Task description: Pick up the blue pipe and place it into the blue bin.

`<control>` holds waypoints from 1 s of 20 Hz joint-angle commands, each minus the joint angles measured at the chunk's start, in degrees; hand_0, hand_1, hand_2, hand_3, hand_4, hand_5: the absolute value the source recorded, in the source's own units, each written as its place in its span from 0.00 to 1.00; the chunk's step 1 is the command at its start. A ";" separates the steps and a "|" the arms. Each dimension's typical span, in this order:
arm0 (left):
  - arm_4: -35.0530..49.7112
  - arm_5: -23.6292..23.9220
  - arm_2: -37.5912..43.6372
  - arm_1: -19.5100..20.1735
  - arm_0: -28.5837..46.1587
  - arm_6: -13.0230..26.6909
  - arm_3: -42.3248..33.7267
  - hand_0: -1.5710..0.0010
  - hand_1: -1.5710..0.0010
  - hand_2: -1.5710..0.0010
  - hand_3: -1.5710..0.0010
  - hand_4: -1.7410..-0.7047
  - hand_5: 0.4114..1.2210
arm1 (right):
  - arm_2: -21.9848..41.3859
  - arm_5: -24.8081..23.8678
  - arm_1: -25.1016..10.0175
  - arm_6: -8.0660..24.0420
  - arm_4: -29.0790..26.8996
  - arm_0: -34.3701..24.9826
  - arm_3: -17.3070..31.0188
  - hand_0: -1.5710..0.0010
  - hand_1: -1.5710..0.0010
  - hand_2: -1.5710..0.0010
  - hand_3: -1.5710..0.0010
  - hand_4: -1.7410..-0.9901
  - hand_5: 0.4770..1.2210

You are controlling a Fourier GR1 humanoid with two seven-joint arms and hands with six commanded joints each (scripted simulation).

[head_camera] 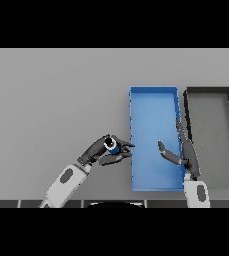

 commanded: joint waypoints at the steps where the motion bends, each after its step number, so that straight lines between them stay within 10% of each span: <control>1: -0.26 -0.03 -0.17 -0.35 -0.20 1.74 -0.22 0.00 0.00 0.00 0.00 0.26 1.00 | -0.28 0.14 -0.15 -0.13 -0.31 -0.04 0.30 1.00 1.00 1.00 1.00 0.78 0.22; 11: -2.78 -1.62 0.83 -1.74 1.23 1.97 -0.11 0.00 0.00 0.00 0.00 0.26 1.00 | 5.32 -13.14 9.84 -0.94 12.10 20.61 -15.07 1.00 1.00 1.00 1.00 0.74 0.22; 14: -2.95 -2.75 1.27 -2.36 0.55 2.48 0.02 0.00 0.00 0.00 0.00 0.26 1.00 | 5.48 -7.83 9.35 -4.46 3.72 21.62 -19.30 1.00 0.99 0.96 1.00 0.72 0.22; 20: -3.61 -4.32 1.81 -3.30 1.36 2.56 -0.54 0.00 0.00 0.00 0.00 0.26 1.00 | 6.46 7.11 1.21 13.18 -9.87 12.49 -24.93 1.00 0.99 0.93 1.00 0.67 0.13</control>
